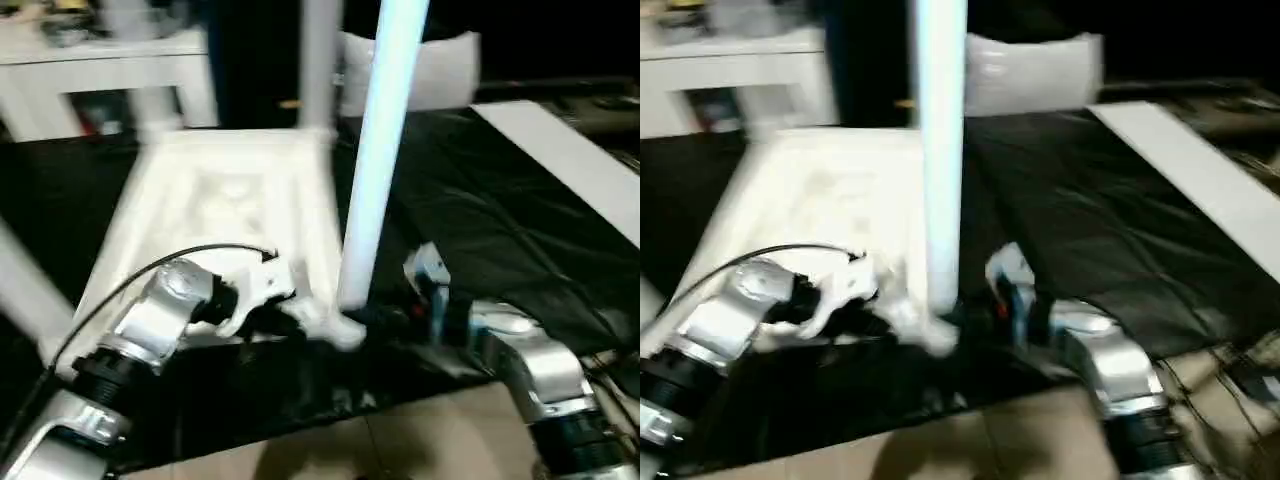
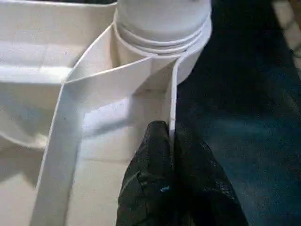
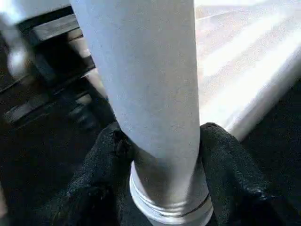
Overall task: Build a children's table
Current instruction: Rotate leg to tighten
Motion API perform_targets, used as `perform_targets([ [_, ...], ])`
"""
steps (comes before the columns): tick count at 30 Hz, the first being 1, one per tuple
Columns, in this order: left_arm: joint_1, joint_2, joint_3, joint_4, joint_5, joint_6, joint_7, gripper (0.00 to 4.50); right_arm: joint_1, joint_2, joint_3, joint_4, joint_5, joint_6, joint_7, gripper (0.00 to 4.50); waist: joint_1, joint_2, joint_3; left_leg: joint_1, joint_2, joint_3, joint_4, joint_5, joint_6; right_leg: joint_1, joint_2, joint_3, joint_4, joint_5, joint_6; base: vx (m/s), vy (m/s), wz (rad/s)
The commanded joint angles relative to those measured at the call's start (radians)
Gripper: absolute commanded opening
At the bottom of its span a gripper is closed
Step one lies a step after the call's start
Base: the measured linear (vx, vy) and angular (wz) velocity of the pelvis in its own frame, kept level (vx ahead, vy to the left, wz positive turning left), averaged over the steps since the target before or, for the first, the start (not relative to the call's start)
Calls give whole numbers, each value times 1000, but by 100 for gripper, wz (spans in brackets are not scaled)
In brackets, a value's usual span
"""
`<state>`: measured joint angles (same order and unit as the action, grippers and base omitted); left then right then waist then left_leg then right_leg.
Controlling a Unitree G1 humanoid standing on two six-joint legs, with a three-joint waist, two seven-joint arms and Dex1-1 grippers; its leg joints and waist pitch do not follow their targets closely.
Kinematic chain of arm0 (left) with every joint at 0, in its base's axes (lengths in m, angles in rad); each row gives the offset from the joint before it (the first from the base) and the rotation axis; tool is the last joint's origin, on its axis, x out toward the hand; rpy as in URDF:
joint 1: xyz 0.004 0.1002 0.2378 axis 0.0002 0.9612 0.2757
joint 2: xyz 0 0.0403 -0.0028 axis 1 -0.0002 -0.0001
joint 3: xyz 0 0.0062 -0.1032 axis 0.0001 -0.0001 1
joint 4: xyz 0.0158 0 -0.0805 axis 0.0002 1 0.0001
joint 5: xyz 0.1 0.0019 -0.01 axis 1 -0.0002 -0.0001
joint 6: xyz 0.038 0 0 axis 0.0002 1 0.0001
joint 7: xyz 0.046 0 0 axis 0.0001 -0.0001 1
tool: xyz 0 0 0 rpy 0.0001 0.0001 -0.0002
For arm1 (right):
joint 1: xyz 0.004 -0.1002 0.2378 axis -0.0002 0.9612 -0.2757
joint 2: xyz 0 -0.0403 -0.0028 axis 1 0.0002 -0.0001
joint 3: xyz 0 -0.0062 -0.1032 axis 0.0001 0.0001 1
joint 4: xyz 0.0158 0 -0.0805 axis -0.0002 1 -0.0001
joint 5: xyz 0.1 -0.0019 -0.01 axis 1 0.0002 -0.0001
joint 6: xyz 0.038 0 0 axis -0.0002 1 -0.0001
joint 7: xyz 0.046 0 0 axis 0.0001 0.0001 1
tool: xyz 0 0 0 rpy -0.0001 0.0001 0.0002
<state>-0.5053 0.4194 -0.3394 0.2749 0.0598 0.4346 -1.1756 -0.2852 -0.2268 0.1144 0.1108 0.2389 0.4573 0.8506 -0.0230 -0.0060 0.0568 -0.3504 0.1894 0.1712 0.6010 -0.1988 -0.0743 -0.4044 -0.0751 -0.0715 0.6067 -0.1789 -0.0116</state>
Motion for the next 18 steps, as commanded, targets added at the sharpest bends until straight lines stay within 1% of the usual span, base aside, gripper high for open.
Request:
perform_targets([
  [1, -5, -103, -39, -92, -48, 38, 31, 0, -25, 92, 67, 0, -17, 31, -104, 194, 6, -3, -46, -2, 20, -21, -72, -312, 7, 31, -63, 33, -124, -647, -72, 0, 0, 0],
  [2, -13, -143, -30, -94, -37, 77, 92, 0, -36, 140, 57, 18, -45, 29, -200, 194, 2, -6, -47, -3, 20, -20, -71, -310, 8, 30, -60, 33, -123, -641, -73, 0, 0, 0],
  [3, -16, -160, -25, -96, -32, 95, 119, 0, -41, 161, 51, 26, -56, 28, -242, 194, 1, -5, -46, -2, 20, -19, -71, -309, 6, 27, -59, 33, -122, -638, -75, 0, 0, 0],
  [4, -23, -184, -17, -95, -27, 117, 154, 0, -50, 192, 41, 41, -75, 22, -304, 193, -2, -3, -47, -2, 19, -21, -72, -310, 3, 28, -60, 31, -123, -638, -75, 0, 0, 0],
  [5, -35, -231, 1, -93, -17, 151, 229, 0, -70, 244, 24, 70, -112, 22, -413, 193, -7, 0, -48, -6, 21, -24, -76, -313, 1, 31, -59, 31, -119, -612, -80, 0, 0, 0],
  [6, -35, -231, 1, -93, -17, 151, 229, 0, -70, 244, 24, 70, -112, 22, -413, 193, -10, 2, -49, -5, 23, -24, -77, -314, 0, 30, -58, 33, -118, -590, -89, 0, 0, 0],
  [7, -40, -245, 6, -89, -14, 158, 252, 0, -77, 259, 18, 83, -121, 21, -444, 193, -11, 3, -54, -5, 25, -24, -79, -300, 6, 35, -59, 37, -113, -523, -107, 0, 0, 0],
  [8, -47, -266, 8, -86, -10, 162, 277, 0, -87, 283, 11, 105, -120, -9, -466, 193, -15, 3, -57, -10, 28, -23, -82, -277, 14, 40, -57, 40, -104, -436, -136, 0, 0, 0],
  [9, -49, -279, 10, -89, -6, 160, 294, 0, -88, 289, 19, 108, -131, -44, -470, 247, -16, 2, -58, -14, 28, -22, -83, -267, 19, 43, -57, 41, -101, -400, -148, 0, 0, 0],
  [10, -48, -280, 10, -90, -5, 160, 295, 0, -87, 290, 21, 107, -136, -53, -473, 261, -14, 5, -61, -12, 30, -19, -80, -243, 27, 43, -57, 43, -98, -341, -170, 0, 0, 0],
  [11, -48, -280, 10, -91, -5, 161, 296, 0, -87, 290, 21, 107, -137, -56, -474, 261, -13, 3, -62, -12, 29, -14, -77, -211, 39, 45, -57, 47, -93, -278, -193, 0, 0, 0],
  [12, -48, -280, 9, -90, -4, 156, 296, 0, -86, 292, 18, 108, -138, -67, -477, 269, -13, 0, -63, -13, 29, -13, -76, -196, 46, 46, -57, 48, -91, -255, -202, 52, -3, 6],
  [13, -45, -275, 6, -90, 4, 144, 296, 0, -84, 292, 12, 109, -136, -78, -473, 282, -8, 3, -65, -15, 28, -12, -74, -164, 59, 52, -60, 49, -85, -217, -216, 52, -3, 6],
  [14, -40, -269, 5, -91, 8, 135, 293, 0, -82, 286, 11, 109, -138, -84, -462, 295, -5, 4, -66, -18, 29, -11, -72, -131, 70, 56, -59, 49, -80, -177, -226, 0, 0, 0],
  [16, -28, -255, 8, -100, 11, 126, 287, 0, -77, 270, 10, 106, -141, -101, -440, 303, 1, 5, -68, -18, 30, -10, -71, -95, 81, 60, -60, 49, -74, -122, -240, 0, 0, 0],
  [17, -25, -246, 3, -102, 10, 117, 280, 0, -75, 262, 7, 102, -138, -104, -431, 308, 6, 8, -69, -17, 30, -9, -70, -84, 87, 59, -59, 50, -72, -101, -248, 0, 0, 0],
  [18, -22, -233, 0, -100, 8, 109, 268, 0, -70, 242, 6, 91, -132, -104, -407, 328, 7, 6, -69, -17, 30, -8, -70, -81, 89, 60, -58, 50, -72, -95, -249, 0, 0, 0],
])
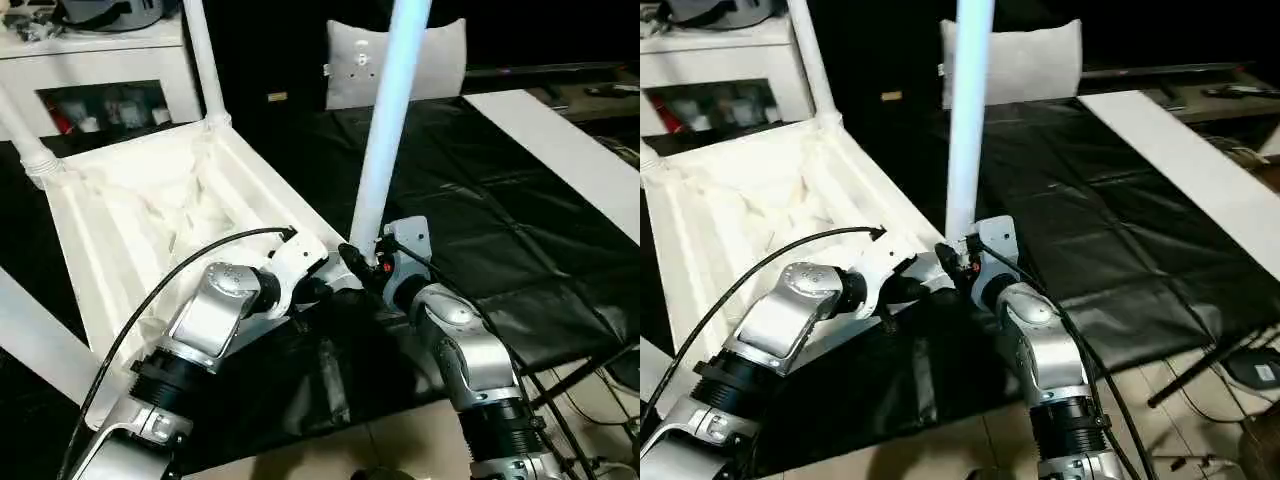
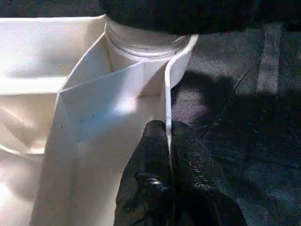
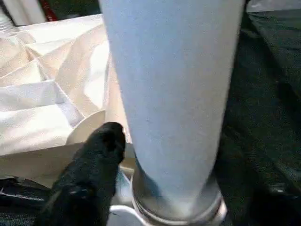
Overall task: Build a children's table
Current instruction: Rotate leg to tighten
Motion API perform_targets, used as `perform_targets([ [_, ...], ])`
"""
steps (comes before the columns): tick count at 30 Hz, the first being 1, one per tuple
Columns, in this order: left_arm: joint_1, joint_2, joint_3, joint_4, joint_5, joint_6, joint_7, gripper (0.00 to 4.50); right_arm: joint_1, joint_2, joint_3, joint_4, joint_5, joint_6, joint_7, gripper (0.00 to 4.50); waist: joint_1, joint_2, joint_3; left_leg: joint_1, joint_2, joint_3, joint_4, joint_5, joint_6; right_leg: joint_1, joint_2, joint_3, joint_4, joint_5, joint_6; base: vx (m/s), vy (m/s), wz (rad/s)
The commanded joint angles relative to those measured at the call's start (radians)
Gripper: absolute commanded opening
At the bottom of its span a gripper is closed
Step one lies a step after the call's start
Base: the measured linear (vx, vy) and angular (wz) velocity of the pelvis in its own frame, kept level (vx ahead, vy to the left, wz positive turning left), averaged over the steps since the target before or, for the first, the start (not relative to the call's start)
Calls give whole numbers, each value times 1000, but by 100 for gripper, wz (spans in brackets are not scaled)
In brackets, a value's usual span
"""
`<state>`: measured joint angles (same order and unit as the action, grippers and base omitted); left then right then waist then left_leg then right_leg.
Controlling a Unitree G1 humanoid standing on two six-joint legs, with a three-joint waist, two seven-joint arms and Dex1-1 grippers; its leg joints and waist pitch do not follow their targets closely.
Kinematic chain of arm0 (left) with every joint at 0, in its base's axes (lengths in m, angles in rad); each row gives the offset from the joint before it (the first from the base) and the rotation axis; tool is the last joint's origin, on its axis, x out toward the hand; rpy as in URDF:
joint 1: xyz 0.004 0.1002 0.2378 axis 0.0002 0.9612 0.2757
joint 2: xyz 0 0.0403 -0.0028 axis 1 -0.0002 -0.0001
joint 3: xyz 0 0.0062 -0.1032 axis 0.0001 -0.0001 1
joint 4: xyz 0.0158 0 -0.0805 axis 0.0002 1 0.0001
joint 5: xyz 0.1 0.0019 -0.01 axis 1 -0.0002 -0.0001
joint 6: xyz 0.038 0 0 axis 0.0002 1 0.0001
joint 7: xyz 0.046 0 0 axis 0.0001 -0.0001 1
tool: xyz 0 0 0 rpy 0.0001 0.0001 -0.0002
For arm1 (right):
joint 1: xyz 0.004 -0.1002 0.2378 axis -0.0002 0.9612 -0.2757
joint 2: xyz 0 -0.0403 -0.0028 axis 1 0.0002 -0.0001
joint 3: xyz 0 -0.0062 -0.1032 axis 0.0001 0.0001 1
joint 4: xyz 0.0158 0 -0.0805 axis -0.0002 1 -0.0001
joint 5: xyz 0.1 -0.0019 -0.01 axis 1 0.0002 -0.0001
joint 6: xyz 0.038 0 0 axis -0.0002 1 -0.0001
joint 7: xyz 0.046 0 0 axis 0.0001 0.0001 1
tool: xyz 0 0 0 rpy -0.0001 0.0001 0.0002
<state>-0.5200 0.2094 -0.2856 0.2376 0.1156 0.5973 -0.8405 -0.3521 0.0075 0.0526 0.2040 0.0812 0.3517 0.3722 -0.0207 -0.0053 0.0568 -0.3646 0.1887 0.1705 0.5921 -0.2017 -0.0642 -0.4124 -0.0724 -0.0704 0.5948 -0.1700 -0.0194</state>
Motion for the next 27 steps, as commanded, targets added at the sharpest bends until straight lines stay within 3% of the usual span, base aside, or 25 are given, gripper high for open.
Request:
perform_targets([
  [1, -6, -15, -55, -61, -49, -56, -74, 0, 1, -6, 67, -10, 30, 1, 89, 328, 7, 6, -69, -2, 31, -7, -61, -80, 81, 68, -61, 49, -59, -100, -244, 0, 0, 0],
  [2, -4, -5, -57, -58, -48, -69, -85, 0, 5, -20, 66, -18, 36, 2, 108, 340, 11, 2, -67, -2, 32, -7, -61, -89, 86, 68, -61, 49, -59, -106, -246, 0, 0, 0],
  [7, 9, 53, -67, -26, -56, -153, -162, 0, 30, -123, 52, -62, 85, -21, 258, 375, 21, 6, -63, 3, 36, -6, -64, -137, 73, 64, -62, 49, -67, -184, -226, 0, 0, 0],
  [10, 9, 87, -72, -13, -66, -220, -221, 0, 35, -220, 59, -79, 107, -50, 402, 401, 37, 7, -63, 12, 39, -3, -64, -147, 65, 58, -61, 51, -66, -181, -228, 0, 0, 0],
  [13, 9, 130, -94, -4, -79, -280, -306, 0, 34, -310, 70, -85, 127, -53, 544, 432, 49, 8, -63, 10, 40, -3, -63, -150, 74, 61, -62, 51, -64, -172, -228, 0, 0, 0],
  [15, 7, 163, -115, 11, -81, -322, -366, 0, 22, -362, 75, -76, 153, -25, 621, 432, 56, 7, -64, 10, 39, -3, -62, -134, 78, 62, -63, 51, -61, -158, -236, 0, 0, 0],
  [16, 5, 169, -119, 16, -79, -330, -375, 0, 19, -372, 78, -74, 159, -23, 639, 432, 57, 2, -66, 9, 39, -3, -61, -131, 79, 64, -64, 50, -61, -157, -236, 0, 0, 0],
  [22, -22, 227, -176, 81, -54, -458, -492, 0, -25, -450, 118, -33, 194, -21, 819, 432, 65, 3, -62, 13, 40, -3, -63, -159, 69, 60, -67, 49, -65, -218, -231, 0, 0, 0],
  [23, -30, 242, -188, 92, -55, -489, -532, 0, -39, -465, 128, -12, 200, -28, 869, 416, 65, -4, -62, 13, 42, -2, -63, -162, 66, 61, -67, 50, -65, -223, -228, 0, 0, 0],
  [27, -54, 257, -202, 124, -48, -553, -577, 0, -63, -473, 141, 28, 207, -37, 928, 391, 76, -1, -65, 15, 43, -1, -63, -150, 57, 60, -68, 50, -61, -226, -227, 0, 0, 0],
])
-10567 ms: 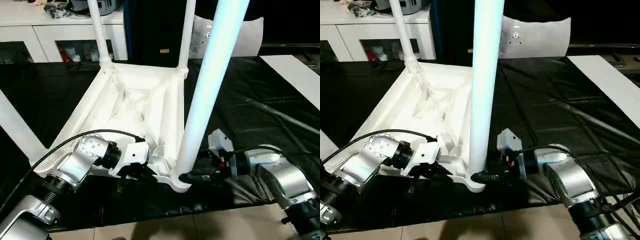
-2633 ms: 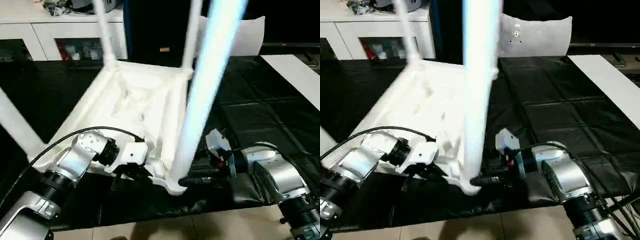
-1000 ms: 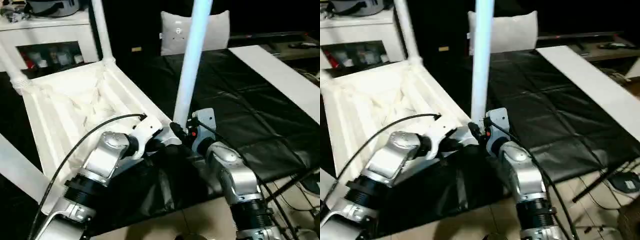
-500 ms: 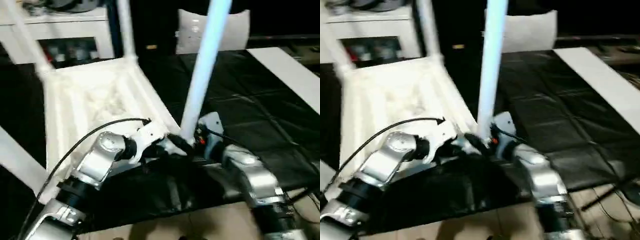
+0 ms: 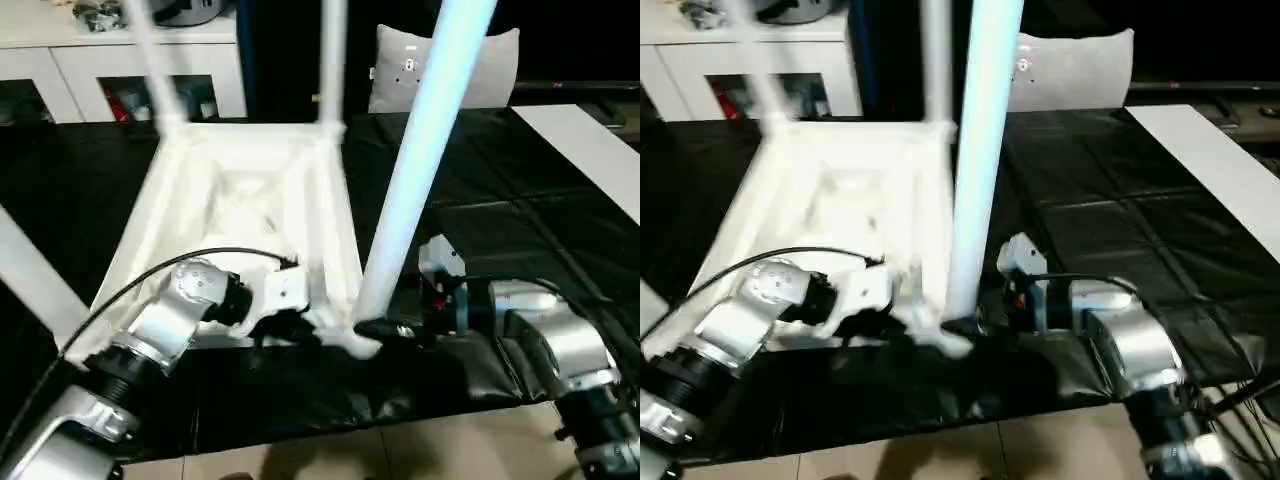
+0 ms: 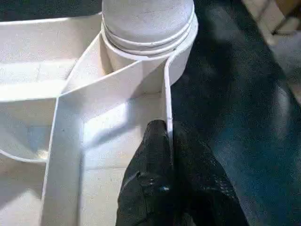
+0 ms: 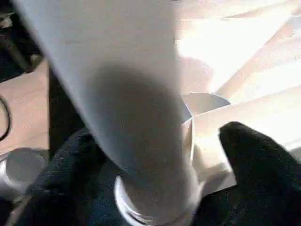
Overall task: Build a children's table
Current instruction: Rotate leg to tighten
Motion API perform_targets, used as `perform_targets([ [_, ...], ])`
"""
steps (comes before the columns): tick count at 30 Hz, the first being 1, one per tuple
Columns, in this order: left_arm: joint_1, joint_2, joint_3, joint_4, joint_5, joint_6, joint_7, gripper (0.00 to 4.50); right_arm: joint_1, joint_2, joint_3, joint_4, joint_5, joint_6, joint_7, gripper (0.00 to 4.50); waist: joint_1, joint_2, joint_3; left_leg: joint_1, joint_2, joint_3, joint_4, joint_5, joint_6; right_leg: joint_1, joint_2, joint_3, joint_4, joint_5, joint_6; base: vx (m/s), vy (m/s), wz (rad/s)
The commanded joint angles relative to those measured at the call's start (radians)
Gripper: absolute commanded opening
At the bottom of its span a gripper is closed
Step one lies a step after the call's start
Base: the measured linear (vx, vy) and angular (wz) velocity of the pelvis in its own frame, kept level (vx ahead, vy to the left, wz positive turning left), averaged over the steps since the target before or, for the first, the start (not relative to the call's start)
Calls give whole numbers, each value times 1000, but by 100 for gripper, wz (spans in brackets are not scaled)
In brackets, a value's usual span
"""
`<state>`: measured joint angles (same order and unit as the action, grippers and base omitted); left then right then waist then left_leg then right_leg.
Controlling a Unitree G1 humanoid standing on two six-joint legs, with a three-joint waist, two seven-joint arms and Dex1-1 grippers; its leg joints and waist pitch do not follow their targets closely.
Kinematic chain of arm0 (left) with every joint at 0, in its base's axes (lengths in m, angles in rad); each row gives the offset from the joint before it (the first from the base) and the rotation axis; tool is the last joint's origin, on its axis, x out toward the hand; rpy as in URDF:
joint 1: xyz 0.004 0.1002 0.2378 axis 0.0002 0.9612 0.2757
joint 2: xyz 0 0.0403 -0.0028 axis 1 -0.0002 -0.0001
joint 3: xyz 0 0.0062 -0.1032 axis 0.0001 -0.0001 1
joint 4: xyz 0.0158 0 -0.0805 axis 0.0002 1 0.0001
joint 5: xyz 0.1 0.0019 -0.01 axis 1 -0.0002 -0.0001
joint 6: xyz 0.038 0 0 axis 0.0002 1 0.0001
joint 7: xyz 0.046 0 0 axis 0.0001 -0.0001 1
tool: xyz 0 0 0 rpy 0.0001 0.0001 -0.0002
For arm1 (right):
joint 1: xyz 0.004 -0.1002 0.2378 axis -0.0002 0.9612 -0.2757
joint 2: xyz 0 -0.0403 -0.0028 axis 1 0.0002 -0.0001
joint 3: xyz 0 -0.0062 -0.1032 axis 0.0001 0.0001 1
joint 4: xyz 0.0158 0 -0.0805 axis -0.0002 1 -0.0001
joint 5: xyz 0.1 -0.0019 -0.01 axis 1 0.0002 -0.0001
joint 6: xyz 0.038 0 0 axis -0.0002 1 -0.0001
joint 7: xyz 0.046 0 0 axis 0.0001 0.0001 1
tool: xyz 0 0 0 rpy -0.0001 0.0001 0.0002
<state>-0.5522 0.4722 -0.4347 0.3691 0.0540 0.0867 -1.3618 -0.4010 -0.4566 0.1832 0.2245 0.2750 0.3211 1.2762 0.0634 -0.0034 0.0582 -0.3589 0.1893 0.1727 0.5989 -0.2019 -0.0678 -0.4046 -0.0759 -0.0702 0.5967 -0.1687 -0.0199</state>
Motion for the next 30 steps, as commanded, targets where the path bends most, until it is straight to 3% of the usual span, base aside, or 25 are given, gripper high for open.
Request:
perform_targets([
  [1, -33, -4, -57, 2, 15, -55, -69, 0, -18, -17, 25, 11, 8, -12, 50, 391, -7, -5, -66, 9, 43, -4, -70, -143, 61, 54, -65, 49, -61, -215, -230, 0, 0, 0],
  [2, -37, -4, -58, 4, 15, -57, -75, 0, -18, -20, 31, 12, 4, -15, 58, 362, -5, -5, -67, 8, 43, -4, -70, -137, 62, 55, -65, 48, -59, -208, -232, 0, 0, 0],
  [6, -59, 0, -62, 32, 12, -88, -98, 0, -29, -24, 44, 21, 13, -6, 91, 345, -3, -3, -70, 7, 42, -3, -68, -123, 65, 57, -65, 48, -56, -179, -240, 0, 0, 0],
  [8, -67, 0, -63, 45, 11, -104, -110, 0, -34, -27, 49, 25, 17, -1, 111, 310, -2, -4, -70, 6, 43, -3, -67, -124, 65, 58, -66, 47, -56, -185, -240, 0, 0, 0],
  [16, -84, 4, -66, 77, 11, -139, -130, 0, -32, -31, 59, 28, 26, 12, 145, 263, 2, -4, -69, 7, 44, -3, -68, -130, 59, 55, -66, 47, -56, -199, -240, 0, 0, 0],
  [18, -83, 4, -65, 78, 10, -139, -130, 0, -31, -31, 62, 28, 28, 15, 149, 229, 3, -5, -69, 7, 44, -3, -68, -131, 57, 56, -66, 48, -57, -203, -238, 0, 0, 0],
  [21, -81, 5, -60, 76, 6, -132, -131, 0, -29, -29, 66, 22, 30, 25, 154, 219, 3, -10, -70, 6, 43, -2, -67, -127, 57, 57, -66, 47, -57, -206, -236, 0, 0, 0],
  [26, -70, 1, -49, 62, -5, -101, -126, 0, -16, -14, 61, 1, 51, 58, 142, 204, 4, -9, -69, 7, 43, -2, -67, -127, 55, 56, -66, 48, -58, -225, -228, 0, 0, 0],
  [29, -56, -16, -26, 21, -20, 28, -70, 0, 14, 35, 31, -57, 93, 134, 49, 204, 4, -7, -66, 8, 46, -3, -71, -135, 44, 55, -67, 50, -59, -240, -224, 0, 0, 0],
  [30, -50, -34, -10, 2, -27, 96, -27, 0, 28, 68, 29, -74, 73, 145, -27, 204, 2, -8, -66, 6, 43, -4, -71, -140, 42, 56, -67, 48, -60, -256, -220, 0, 0, 0],
])
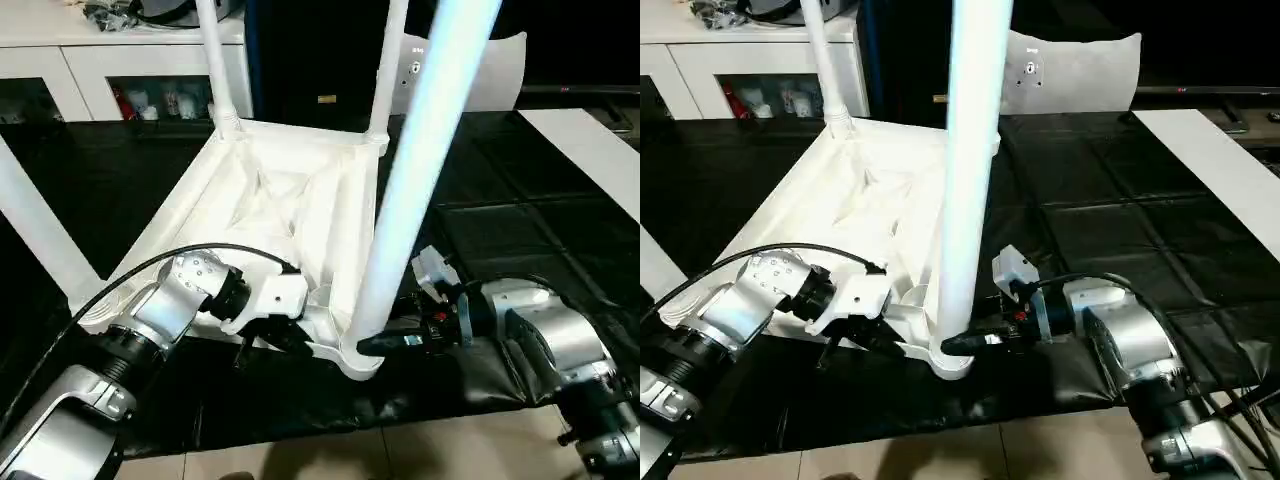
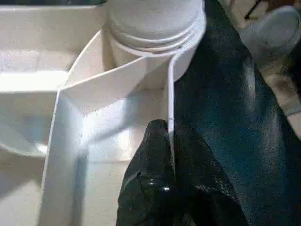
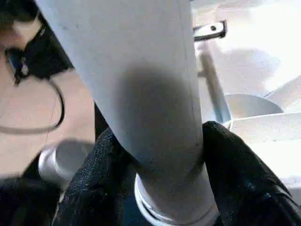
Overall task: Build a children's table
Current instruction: Rotate leg to tighten
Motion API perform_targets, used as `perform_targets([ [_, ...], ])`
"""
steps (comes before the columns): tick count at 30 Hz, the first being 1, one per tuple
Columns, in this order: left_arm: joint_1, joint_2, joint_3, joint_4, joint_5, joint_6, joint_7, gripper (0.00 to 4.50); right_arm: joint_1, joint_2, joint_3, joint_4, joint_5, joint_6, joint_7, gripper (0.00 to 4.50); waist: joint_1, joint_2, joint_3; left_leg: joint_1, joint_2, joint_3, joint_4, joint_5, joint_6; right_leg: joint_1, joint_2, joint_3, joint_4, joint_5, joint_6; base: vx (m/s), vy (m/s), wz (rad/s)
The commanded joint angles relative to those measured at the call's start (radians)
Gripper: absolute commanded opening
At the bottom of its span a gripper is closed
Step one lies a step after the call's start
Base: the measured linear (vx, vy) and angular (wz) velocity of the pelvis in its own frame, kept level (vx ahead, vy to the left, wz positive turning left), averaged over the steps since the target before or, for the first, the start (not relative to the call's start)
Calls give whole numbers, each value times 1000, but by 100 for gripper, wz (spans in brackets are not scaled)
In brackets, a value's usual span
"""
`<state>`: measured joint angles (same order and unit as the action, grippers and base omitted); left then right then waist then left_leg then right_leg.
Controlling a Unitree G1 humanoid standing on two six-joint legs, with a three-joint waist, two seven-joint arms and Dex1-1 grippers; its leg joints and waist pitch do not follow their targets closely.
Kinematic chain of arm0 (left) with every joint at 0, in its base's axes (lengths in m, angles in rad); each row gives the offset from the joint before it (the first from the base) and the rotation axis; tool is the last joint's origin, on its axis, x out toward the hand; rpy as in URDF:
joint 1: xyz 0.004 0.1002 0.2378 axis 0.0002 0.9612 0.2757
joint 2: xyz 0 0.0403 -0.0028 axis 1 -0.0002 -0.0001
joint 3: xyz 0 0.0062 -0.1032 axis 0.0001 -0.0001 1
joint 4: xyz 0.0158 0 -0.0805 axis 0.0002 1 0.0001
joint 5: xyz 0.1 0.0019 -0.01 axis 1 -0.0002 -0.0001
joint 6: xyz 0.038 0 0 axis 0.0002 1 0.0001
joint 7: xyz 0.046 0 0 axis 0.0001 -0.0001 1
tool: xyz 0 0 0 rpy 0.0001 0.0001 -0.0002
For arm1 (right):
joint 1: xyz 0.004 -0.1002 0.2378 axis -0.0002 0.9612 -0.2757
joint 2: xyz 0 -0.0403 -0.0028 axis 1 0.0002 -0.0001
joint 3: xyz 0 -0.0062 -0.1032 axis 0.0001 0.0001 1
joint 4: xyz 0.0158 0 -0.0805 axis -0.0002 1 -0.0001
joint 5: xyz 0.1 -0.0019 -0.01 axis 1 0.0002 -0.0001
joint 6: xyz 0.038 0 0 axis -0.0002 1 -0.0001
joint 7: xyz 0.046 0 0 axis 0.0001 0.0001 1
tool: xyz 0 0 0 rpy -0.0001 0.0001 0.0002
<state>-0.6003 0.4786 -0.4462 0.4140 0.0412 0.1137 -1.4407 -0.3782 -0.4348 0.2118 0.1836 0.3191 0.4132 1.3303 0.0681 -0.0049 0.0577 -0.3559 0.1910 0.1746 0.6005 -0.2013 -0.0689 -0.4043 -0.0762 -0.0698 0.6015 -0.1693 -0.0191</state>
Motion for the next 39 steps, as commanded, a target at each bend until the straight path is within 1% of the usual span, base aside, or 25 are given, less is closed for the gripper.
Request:
perform_targets([
  [1, 1, -61, 16, -52, -16, 117, 95, 0, 7, 81, 2, -32, -3, 51, -157, 204, -6, -6, -63, 5, 39, -5, -74, -160, 31, 52, -66, 48, -71, -296, -207, 0, 0, 0],
  [2, 5, -81, 29, -63, -20, 158, 133, 0, 7, 116, -2, -28, -29, 61, -234, 204, -13, -2, -57, 5, 34, -6, -76, -190, 16, 48, -65, 47, -78, -364, -190, 0, 0, 0],
  [3, 7, -93, 37, -70, -23, 184, 157, 0, 6, 139, -7, -25, -44, 69, -284, 204, -18, -3, -54, 5, 32, -7, -76, -211, 7, 46, -65, 46, -83, -413, -176, 0, 0, 0],
  [4, 7, -102, 43, -74, -25, 201, 171, 0, 4, 154, -12, -23, -48, 76, -311, 204, -24, -7, -52, 8, 27, -12, -76, -248, -7, 45, -66, 40, -94, -527, -133, 0, 0, 0],
  [5, 9, -134, 64, -89, -32, 261, 227, 0, -6, 211, -32, -13, -67, 101, -418, 204, -35, -9, -52, 6, 26, -15, -77, -258, -16, 45, -65, 39, -98, -580, -105, -56, -7, -8],
  [6, 10, -151, 75, -98, -34, 293, 256, 0, -11, 240, -42, -9, -77, 112, -473, 204, -40, -4, -49, 5, 23, -17, -76, -264, -17, 42, -65, 36, -104, -606, -92, -54, 3, -12],
  [7, 11, -179, 92, -107, -32, 333, 308, 0, -19, 285, -55, -5, -93, 137, -558, 204, -55, -6, -48, -3, 19, -23, -76, -282, -23, 46, -65, 26, -110, -659, -62, -54, 3, -12],
  [8, 13, -199, 103, -113, -26, 356, 346, 0, -22, 316, -64, -4, -106, 152, -619, 203, -72, -9, -51, -6, 17, -25, -74, -284, -28, 46, -65, 22, -115, -671, -48, 0, 0, 0],
  [9, 13, -199, 103, -113, -26, 356, 346, 0, -22, 316, -64, -4, -106, 152, -619, 203, -79, -7, -52, -7, 17, -29, -74, -289, -27, 47, -66, 19, -116, -668, -45, -25, 20, -19],
  [10, 16, -230, 117, -128, -20, 399, 395, 0, -27, 365, -77, 1, -138, 165, -724, 203, -90, -3, -55, -16, 18, -33, -78, -285, -18, 57, -67, 17, -116, -639, -45, -25, 20, -19],
  [11, 18, -244, 125, -136, -17, 419, 417, 0, -29, 385, -83, 2, -151, 170, -767, 203, -99, 2, -56, -17, 20, -34, -79, -284, -10, 55, -66, 15, -117, -596, -61, 0, 0, 0],
  [12, 15, -265, 137, -137, -17, 437, 447, 0, -31, 407, -90, 7, -163, 172, -813, 203, -103, 3, -58, -13, 22, -34, -79, -288, -8, 54, -67, 13, -117, -576, -71, 0, 0, 0],
  [13, 13, -283, 146, -142, -17, 458, 476, 0, -31, 428, -97, 9, -175, 176, -853, 202, -110, 3, -60, -7, 25, -33, -78, -287, -3, 49, -66, 14, -115, -521, -99, 0, 0, 0],
  [15, 5, -333, 168, -149, -17, 488, 544, 0, -34, 479, -115, 26, -200, 147, -944, 202, -109, 2, -60, -4, 22, -28, -76, -267, 17, 48, -63, 16, -115, -463, -131, 0, 0, 0],
  [17, 4, -359, 174, -159, -17, 505, 571, 0, -33, 502, -121, 33, -211, 114, -981, 202, -107, 4, -63, -2, 25, -25, -75, -243, 20, 47, -64, 20, -110, -406, -154, 0, 0, 0],
  [18, 4, -360, 175, -160, -17, 506, 572, 0, -32, 503, -122, 33, -211, 111, -983, 236, -106, 4, -64, -4, 26, -25, -76, -232, 22, 51, -64, 21, -106, -380, -161, 0, 0, 0],
  [20, 7, -359, 169, -169, -11, 512, 580, 0, -30, 515, -127, 33, -214, 84, -994, 269, -105, 4, -66, -9, 28, -25, -77, -208, 36, 56, -63, 22, -99, -322, -175, 0, 0, 0],
  [22, 9, -351, 163, -173, -4, 506, 580, 0, -29, 517, -127, 30, -213, 72, -993, 272, -104, 6, -68, -10, 27, -23, -76, -184, 44, 59, -63, 24, -95, -288, -187, 0, 0, 0],
  [25, 21, -323, 150, -189, 5, 502, 571, 0, -19, 510, -129, 12, -211, 49, -980, 314, -99, 7, -72, -13, 28, -21, -73, -130, 57, 65, -65, 26, -87, -223, -202, 0, 0, 0],
  [28, 32, -289, 138, -196, 4, 481, 542, 0, 2, 473, -138, -21, -189, 23, -922, 323, -93, 7, -73, -13, 29, -20, -72, -94, 72, 66, -62, 26, -80, -158, -221, 0, 0, 0],
  [30, 39, -269, 136, -197, 0, 461, 517, 0, 18, 443, -143, -45, -171, 21, -881, 336, -88, 9, -71, -10, 31, -19, -73, -97, 77, 65, -62, 27, -78, -148, -228, 0, 0, 0],
  [32, 42, -255, 133, -196, -1, 445, 501, 0, 26, 423, -142, -56, -162, 22, -852, 363, -81, 9, -68, -7, 32, -17, -75, -125, 72, 62, -61, 27, -82, -179, -226, 0, 0, 0],
  [34, 43, -231, 126, -184, -2, 401, 466, 0, 37, 383, -143, -74, -143, 23, -791, 369, -76, 9, -66, -6, 31, -17, -76, -145, 66, 63, -61, 27, -87, -216, -212, 0, 0, 0],
  [36, 43, -214, 123, -178, -3, 389, 443, 0, 44, 351, -142, -86, -123, 18, -731, 395, -70, 9, -65, -3, 33, -17, -76, -159, 62, 61, -62, 27, -89, -243, -201, 0, 0, 0],
  [39, 48, -134, 89, -157, -12, 288, 325, 0, 52, 226, -115, -100, -94, -12, -530, 415, -57, 10, -65, 2, 34, -17, -77, -167, 61, 60, -60, 28, -88, -245, -195, 0, 0, 0],
])
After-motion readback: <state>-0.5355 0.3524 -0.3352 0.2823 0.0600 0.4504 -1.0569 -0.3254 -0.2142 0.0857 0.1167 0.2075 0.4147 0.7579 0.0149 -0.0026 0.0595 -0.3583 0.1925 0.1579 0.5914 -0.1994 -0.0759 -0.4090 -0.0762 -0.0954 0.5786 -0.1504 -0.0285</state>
